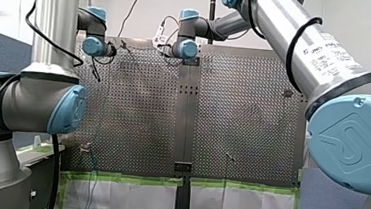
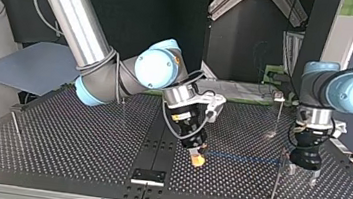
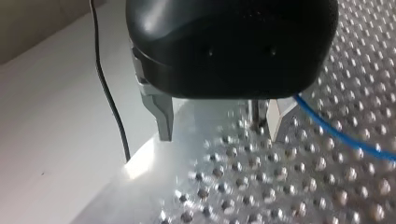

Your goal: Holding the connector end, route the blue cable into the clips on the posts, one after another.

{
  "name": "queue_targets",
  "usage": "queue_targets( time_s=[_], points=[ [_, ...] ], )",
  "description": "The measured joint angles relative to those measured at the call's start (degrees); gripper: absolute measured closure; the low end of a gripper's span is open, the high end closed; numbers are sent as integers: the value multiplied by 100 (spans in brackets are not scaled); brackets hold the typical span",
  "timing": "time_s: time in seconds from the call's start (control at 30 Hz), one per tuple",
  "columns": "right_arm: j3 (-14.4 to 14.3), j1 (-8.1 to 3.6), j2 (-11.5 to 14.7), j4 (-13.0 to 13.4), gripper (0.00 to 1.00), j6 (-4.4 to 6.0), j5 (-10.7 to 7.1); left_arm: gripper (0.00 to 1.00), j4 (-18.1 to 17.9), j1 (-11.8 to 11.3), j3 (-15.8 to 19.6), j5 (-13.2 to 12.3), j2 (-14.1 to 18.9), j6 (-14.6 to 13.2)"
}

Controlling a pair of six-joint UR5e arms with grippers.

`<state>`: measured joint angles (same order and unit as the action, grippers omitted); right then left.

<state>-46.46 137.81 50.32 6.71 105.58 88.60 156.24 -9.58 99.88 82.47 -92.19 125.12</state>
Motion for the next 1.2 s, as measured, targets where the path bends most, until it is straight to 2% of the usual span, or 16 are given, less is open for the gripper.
queue_targets(
  time_s=[0.2, 0.47, 0.7, 0.93, 1.2],
  points=[
    [0, -3, 0, -21, 100, -1, 0, 0, 289, 15, 3, -98, 71, -109],
    [0, -4, 8, -55, 100, -3, -1, 0, 687, 60, 134, 154, 74, -494],
    [0, -16, 17, -79, 100, -9, 0, 0, 1021, 134, 237, 204, 98, -770],
    [0, -40, 20, -97, 100, -9, -1, 0, 1375, 192, 265, 227, 255, -812],
    [0, -47, 25, -106, 100, -3, -1, 0, 1777, 190, 267, 502, 459, -910]
  ],
)
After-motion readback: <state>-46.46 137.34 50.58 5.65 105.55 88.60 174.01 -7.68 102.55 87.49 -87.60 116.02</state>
